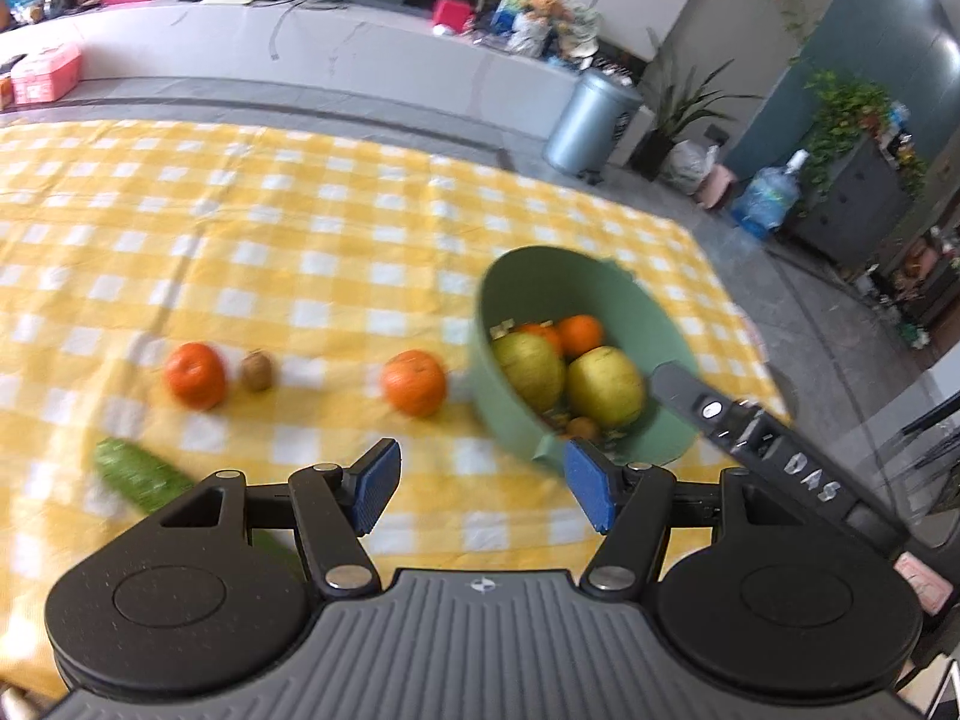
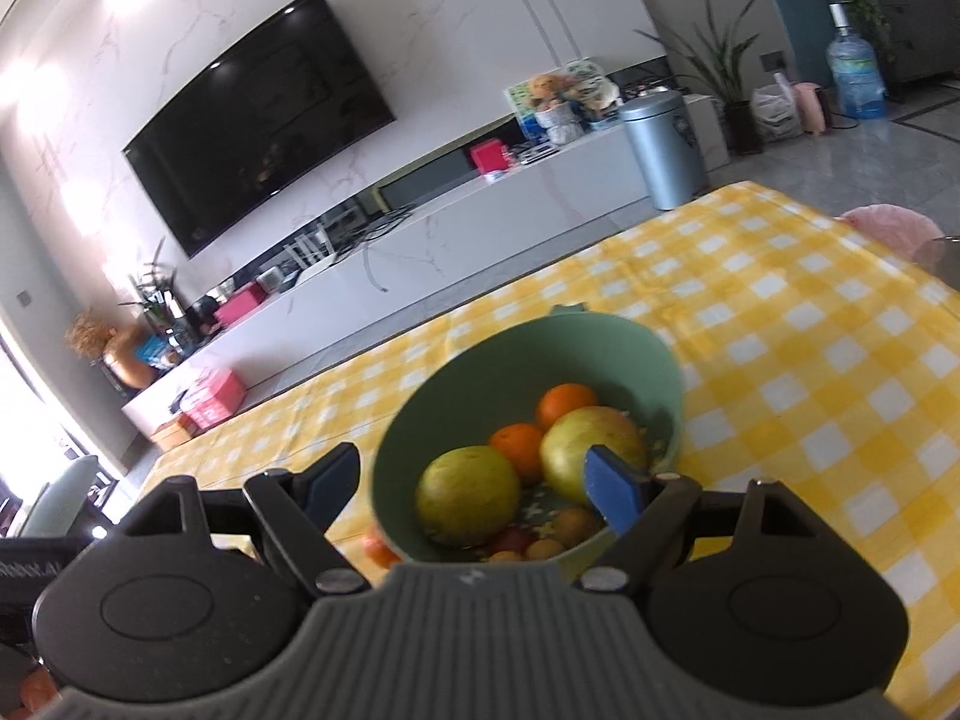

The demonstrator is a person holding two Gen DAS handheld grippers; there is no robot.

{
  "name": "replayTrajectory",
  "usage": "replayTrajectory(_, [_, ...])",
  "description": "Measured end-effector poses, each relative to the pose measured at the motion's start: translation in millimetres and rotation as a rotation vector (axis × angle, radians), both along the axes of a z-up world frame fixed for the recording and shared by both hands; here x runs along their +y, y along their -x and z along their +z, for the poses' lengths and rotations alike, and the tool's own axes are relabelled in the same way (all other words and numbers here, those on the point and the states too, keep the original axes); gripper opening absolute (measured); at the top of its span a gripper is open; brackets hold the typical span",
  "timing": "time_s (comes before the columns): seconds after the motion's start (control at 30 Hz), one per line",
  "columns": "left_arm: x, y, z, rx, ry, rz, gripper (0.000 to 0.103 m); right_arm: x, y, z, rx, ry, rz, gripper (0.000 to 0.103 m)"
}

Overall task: Organize fruits
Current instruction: 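Grasp a tangerine with the left tool while the right tool moves toward a kiwi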

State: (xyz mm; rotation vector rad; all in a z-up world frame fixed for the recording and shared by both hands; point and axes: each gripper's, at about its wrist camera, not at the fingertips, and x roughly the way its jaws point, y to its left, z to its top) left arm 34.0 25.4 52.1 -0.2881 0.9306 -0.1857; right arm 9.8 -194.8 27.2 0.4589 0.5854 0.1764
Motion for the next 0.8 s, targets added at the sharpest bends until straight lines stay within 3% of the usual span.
replayTrajectory(0.2, [35.2, 12.0, -2.8, 0.034, 0.002, 0.084, 0.074, 17.7, 3.4, 3.8, -0.008, 0.014, 0.057, 0.079])
replayTrajectory(0.4, [85.8, 19.1, -11.6, 0.072, 0.069, 0.223, 0.074, 42.5, 4.9, 8.5, -0.014, 0.039, 0.125, 0.079])
replayTrajectory(0.57, [114.5, 19.3, -25.0, 0.087, 0.077, 0.321, 0.074, 60.1, 9.2, 13.8, -0.012, 0.042, 0.174, 0.079])
replayTrajectory(0.8, [136.2, 11.2, -48.1, 0.115, 0.101, 0.369, 0.074, 84.8, 8.6, 14.8, -0.001, 0.006, 0.25, 0.078])
